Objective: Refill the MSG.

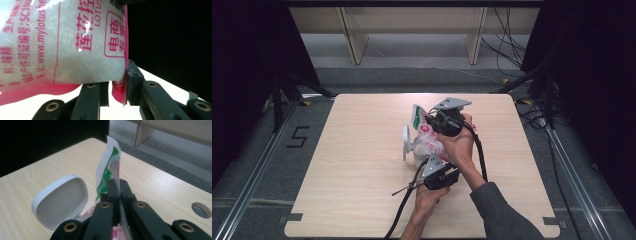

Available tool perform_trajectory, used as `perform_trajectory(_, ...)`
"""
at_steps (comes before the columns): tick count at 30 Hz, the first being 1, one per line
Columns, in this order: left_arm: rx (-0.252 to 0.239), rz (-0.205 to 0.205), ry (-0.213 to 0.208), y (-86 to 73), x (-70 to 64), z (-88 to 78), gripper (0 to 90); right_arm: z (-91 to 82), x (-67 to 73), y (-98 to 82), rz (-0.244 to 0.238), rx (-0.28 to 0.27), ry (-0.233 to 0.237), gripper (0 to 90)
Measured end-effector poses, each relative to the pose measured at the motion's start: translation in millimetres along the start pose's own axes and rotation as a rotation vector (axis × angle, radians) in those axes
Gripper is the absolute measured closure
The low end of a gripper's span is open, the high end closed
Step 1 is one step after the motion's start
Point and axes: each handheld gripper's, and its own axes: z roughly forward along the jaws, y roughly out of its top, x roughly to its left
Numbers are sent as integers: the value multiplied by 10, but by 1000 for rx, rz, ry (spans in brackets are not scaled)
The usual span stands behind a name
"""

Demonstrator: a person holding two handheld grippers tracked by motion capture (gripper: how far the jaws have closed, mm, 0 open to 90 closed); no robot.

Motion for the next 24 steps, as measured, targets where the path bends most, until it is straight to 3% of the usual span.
perform_trajectory(3,3,-5,3,1,-7,4,754,0,4,-3,-8,20,-5,900)
perform_trajectory(8,1,-7,2,1,-6,5,754,9,-7,-8,0,-4,-3,900)
perform_trajectory(10,14,14,4,4,-1,-6,754,1,3,-2,-3,13,-3,900)
perform_trajectory(12,5,2,-1,4,2,-7,754,2,-2,1,3,-7,-6,900)
perform_trajectory(14,-15,-6,-12,-3,2,16,754,0,2,-2,-4,18,-5,900)
perform_trajectory(15,14,10,4,6,-2,-6,754,6,8,-3,-5,16,-4,900)
perform_trajectory(16,12,15,4,7,0,-9,754,6,20,-1,0,17,-1,900)
perform_trajectory(19,-2,-9,-1,5,-2,-1,754,7,3,2,-16,15,1,900)
perform_trajectory(21,11,12,3,10,2,-10,754,14,26,-3,-6,27,-2,900)
perform_trajectory(22,4,7,1,10,-1,-10,754,21,16,1,-23,15,-3,900)
perform_trajectory(24,-3,-5,3,8,-1,-8,754,17,27,-2,7,9,0,900)
